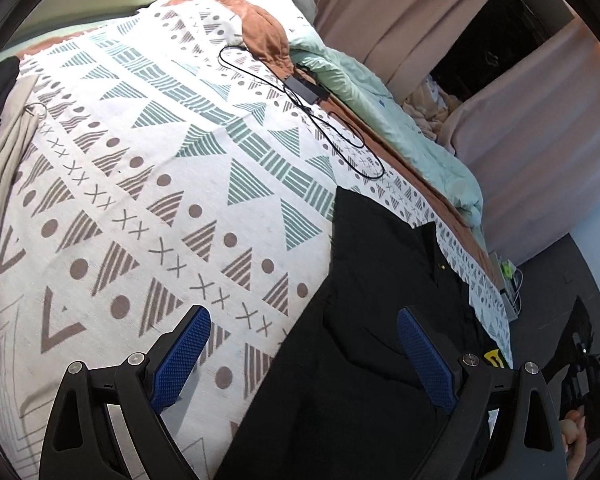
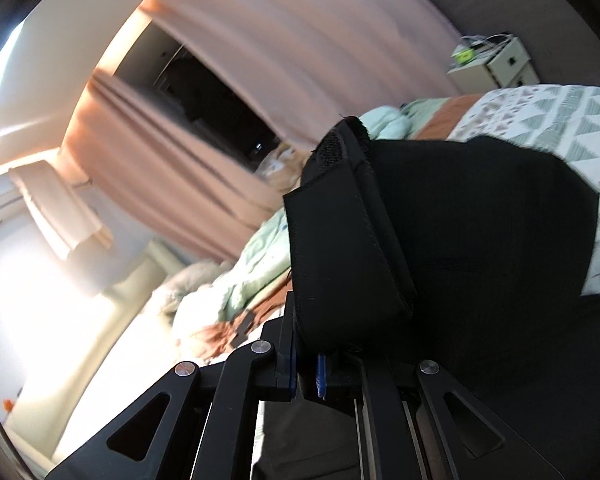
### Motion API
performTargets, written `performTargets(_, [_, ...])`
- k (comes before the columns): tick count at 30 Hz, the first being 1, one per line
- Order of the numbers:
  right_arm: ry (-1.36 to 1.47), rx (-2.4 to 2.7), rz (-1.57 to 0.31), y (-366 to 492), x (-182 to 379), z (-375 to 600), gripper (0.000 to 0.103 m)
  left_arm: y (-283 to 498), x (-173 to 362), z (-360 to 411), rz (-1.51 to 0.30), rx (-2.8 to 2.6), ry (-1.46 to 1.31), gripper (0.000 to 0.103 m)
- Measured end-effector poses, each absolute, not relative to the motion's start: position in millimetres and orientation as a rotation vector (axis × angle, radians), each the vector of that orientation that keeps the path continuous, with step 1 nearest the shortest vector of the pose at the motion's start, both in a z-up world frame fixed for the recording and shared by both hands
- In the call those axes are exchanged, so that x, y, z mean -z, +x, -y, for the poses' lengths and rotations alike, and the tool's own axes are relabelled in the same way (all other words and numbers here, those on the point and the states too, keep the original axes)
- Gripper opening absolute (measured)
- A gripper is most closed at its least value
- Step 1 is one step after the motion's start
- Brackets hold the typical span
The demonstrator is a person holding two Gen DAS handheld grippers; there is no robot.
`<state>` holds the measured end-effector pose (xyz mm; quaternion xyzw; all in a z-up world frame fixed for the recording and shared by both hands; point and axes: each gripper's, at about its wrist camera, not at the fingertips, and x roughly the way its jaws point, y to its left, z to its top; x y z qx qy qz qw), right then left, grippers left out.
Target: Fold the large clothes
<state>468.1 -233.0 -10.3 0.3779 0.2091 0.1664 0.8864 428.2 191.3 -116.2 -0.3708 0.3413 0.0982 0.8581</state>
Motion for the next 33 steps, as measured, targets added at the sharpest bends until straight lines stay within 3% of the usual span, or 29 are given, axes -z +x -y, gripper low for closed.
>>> performTargets(11, [0.665, -0.505, -0.574, 513, 40, 128, 0.008, 423, 118, -208, -0.707, -0.246, -0.799, 0.095])
performTargets(26, [0.562, -0.647, -0.868, 549, 130, 47, 0.010, 435, 133, -207, -0.747, -0.308, -0.766, 0.095])
performTargets(27, [0.540, -0.645, -0.898, 550, 135, 44, 0.016, 437, 134, -206, -0.754, -0.310, -0.768, 0.095])
performTargets(30, [0.517, -0.619, -0.950, 548, 137, 41, 0.074, 440, 133, -200, -0.760, -0.304, -0.765, 0.095])
performTargets(33, [0.542, -0.633, -0.926, 544, 126, 47, 0.076, 441, 126, -192, -0.756, -0.295, -0.746, 0.095])
